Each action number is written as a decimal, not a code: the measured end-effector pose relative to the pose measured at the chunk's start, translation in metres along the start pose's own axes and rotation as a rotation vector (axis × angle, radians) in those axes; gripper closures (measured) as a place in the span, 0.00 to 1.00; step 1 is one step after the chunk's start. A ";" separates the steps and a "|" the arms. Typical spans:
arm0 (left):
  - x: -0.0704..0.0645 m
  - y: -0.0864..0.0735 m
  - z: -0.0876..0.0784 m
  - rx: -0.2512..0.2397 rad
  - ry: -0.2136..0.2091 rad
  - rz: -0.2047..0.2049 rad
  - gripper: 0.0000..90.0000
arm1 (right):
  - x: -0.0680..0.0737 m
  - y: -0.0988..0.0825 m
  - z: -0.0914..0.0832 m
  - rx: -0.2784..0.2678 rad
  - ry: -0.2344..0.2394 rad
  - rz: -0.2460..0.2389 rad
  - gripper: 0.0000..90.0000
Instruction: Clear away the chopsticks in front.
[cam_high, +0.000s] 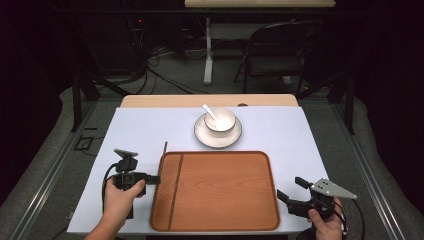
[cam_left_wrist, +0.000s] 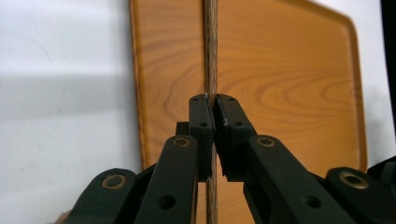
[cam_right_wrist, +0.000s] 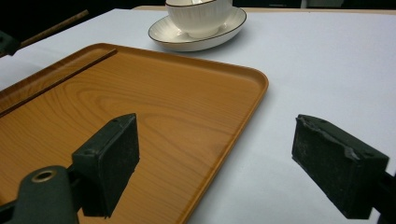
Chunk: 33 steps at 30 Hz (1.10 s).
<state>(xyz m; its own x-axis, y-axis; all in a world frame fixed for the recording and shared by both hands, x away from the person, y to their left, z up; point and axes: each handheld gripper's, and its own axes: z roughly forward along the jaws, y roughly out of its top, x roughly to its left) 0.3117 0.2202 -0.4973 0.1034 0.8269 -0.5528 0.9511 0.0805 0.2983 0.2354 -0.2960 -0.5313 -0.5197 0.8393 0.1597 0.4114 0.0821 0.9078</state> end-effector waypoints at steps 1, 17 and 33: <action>0.001 -0.002 0.002 0.004 0.004 -0.002 0.94 | 0.000 0.000 0.000 0.000 0.000 0.001 0.16; 0.004 -0.004 0.032 0.084 0.025 -0.010 0.94 | 0.000 0.000 0.000 -0.002 -0.001 0.000 0.16; 0.003 -0.001 0.043 0.101 0.052 -0.021 0.94 | 0.000 0.000 0.000 0.001 -0.002 0.000 0.16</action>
<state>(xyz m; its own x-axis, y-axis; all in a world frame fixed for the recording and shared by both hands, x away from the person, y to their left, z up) 0.3239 0.1992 -0.5324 0.0704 0.8533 -0.5166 0.9776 0.0440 0.2058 0.2353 -0.2960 -0.5312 -0.5185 0.8401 0.1592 0.4120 0.0823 0.9075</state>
